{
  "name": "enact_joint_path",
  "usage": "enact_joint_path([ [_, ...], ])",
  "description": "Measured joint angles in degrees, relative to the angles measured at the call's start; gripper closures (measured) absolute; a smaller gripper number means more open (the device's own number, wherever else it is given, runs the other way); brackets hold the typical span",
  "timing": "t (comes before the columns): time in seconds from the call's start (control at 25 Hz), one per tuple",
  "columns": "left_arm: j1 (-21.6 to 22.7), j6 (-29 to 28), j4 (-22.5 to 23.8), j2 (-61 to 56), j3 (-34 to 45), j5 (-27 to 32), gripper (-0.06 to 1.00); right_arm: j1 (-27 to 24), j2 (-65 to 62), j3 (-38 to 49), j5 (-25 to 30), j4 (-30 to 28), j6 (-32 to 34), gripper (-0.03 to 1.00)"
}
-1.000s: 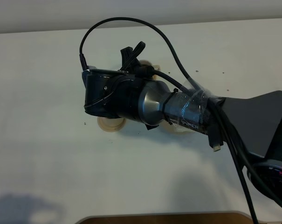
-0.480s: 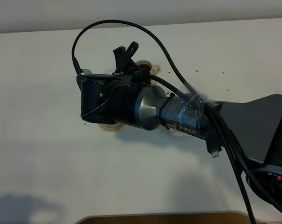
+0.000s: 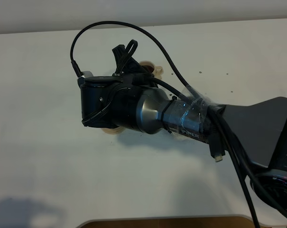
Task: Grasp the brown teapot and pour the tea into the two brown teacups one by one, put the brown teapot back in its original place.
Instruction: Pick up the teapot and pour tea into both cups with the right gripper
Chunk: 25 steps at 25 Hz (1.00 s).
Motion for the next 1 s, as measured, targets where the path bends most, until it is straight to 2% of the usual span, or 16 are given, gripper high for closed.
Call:
enact_joint_path([
  [0.52, 0.00, 0.00, 0.00, 0.00, 0.00, 0.00, 0.59, 1.15, 0.00, 0.00, -1.10, -2.87, -2.07, 0.85],
  [1.0, 0.00, 0.00, 0.00, 0.00, 0.00, 0.00, 0.59, 1.15, 0.00, 0.00, -1.10, -3.12, -5.23, 0.85],
])
